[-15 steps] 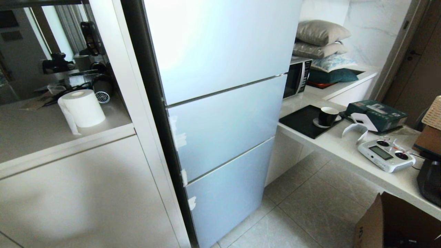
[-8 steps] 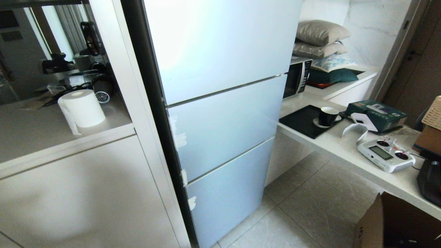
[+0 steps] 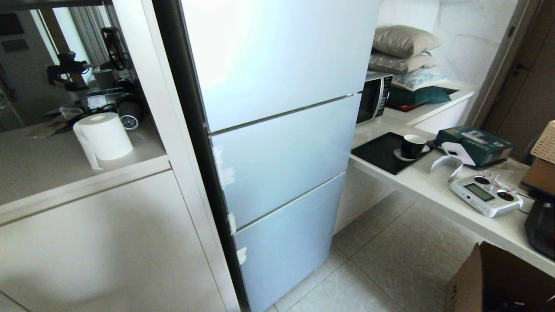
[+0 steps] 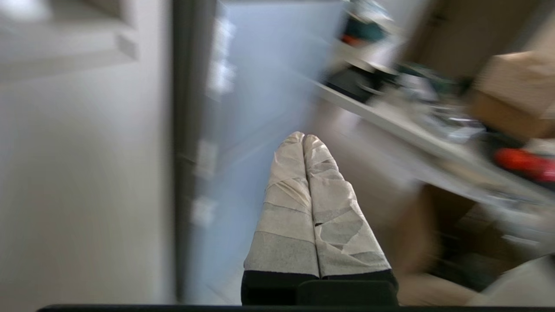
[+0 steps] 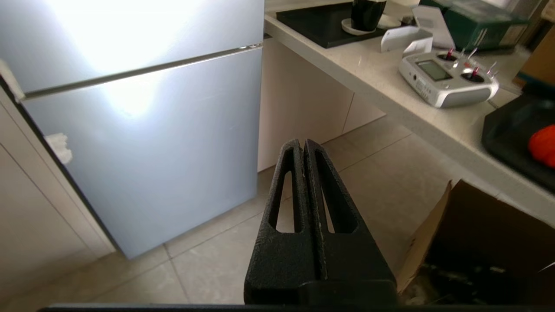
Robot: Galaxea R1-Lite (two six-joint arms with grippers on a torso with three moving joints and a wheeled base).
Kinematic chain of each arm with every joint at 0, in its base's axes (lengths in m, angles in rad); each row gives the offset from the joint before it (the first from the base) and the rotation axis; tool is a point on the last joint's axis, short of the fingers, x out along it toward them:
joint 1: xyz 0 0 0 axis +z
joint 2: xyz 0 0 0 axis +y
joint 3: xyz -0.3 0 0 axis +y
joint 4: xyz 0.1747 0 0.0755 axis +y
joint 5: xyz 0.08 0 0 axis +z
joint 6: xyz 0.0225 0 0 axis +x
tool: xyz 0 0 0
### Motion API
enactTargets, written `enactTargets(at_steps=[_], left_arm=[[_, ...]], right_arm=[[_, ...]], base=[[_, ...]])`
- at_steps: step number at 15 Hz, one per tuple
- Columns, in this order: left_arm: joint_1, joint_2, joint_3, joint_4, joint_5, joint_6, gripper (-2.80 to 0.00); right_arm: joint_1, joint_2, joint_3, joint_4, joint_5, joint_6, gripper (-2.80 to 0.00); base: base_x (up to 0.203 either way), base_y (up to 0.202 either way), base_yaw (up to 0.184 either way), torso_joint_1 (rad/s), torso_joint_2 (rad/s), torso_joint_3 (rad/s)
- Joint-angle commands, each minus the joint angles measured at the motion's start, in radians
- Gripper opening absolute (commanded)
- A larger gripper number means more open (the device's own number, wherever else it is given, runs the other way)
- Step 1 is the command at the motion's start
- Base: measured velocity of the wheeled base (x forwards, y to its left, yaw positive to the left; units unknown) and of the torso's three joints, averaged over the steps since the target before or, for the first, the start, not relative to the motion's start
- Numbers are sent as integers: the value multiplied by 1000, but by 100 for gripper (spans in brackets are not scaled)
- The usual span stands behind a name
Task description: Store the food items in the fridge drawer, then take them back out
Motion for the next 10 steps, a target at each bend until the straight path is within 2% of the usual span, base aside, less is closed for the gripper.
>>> enactTargets(at_steps=[1,3,5,10], left_arm=[[-69,324,-37,-78,-17,-78,-280],[-94,545,-46,-197,-29,-113,-280],[-100,783,-55,-362,-32,-126,-280],[-49,1292,-91,-876,26,-139,-280]], right_arm=[[0,1,0,-1,-1,25,-280],[-1,1,0,-2,-9,33,-280],[-1,1,0,-2,-9,44,-280],[-1,1,2,-7,-9,52,-280]], base=[[0,0,0,0,0,0],[0,0,0,0,0,0],[0,0,0,0,0,0],[0,0,0,0,0,0]])
